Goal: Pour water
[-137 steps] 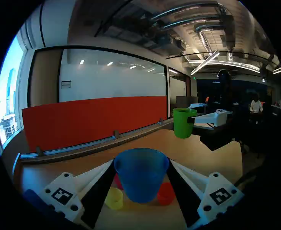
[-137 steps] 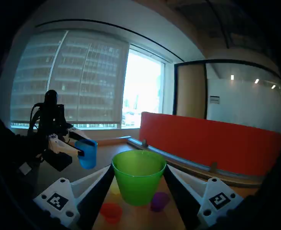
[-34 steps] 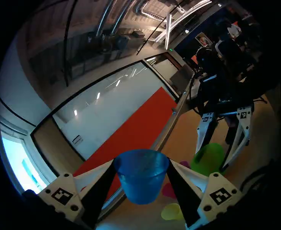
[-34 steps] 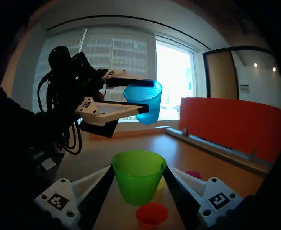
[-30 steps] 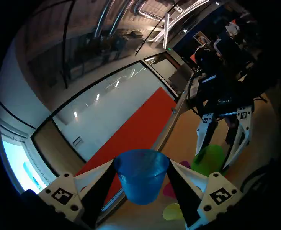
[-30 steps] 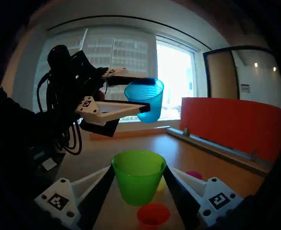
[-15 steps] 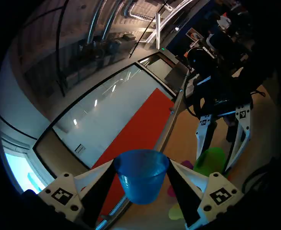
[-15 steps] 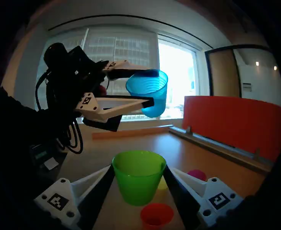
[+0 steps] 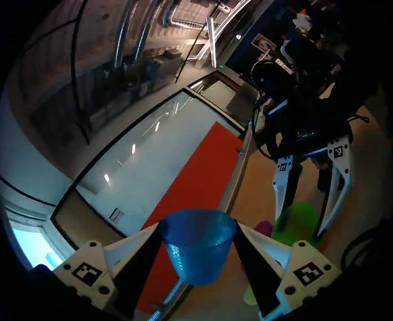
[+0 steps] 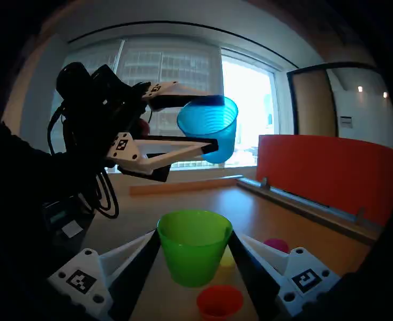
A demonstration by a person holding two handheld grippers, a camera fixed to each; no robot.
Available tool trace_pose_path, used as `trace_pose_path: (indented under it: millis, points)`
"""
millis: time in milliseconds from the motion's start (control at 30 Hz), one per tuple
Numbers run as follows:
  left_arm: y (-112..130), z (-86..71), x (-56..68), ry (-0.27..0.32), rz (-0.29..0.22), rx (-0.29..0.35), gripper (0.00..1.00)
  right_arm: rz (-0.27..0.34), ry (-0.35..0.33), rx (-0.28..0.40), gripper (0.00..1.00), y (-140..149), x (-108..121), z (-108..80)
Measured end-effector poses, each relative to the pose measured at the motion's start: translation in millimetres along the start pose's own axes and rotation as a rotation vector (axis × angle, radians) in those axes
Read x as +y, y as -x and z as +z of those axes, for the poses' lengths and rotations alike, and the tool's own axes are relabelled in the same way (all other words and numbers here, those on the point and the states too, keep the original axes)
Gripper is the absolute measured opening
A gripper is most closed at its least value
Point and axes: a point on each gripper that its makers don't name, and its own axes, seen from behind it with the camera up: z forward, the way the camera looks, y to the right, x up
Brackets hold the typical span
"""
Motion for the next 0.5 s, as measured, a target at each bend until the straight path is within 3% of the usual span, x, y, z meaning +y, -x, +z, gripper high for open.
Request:
trace_pose_path:
  millis: [500]
  points:
    - [-6.5, 0.7, 0.6, -0.006, 0.09, 0.009, 0.88, -0.003, -0.004, 0.005, 0.91, -1.3, -1.2, 2.3]
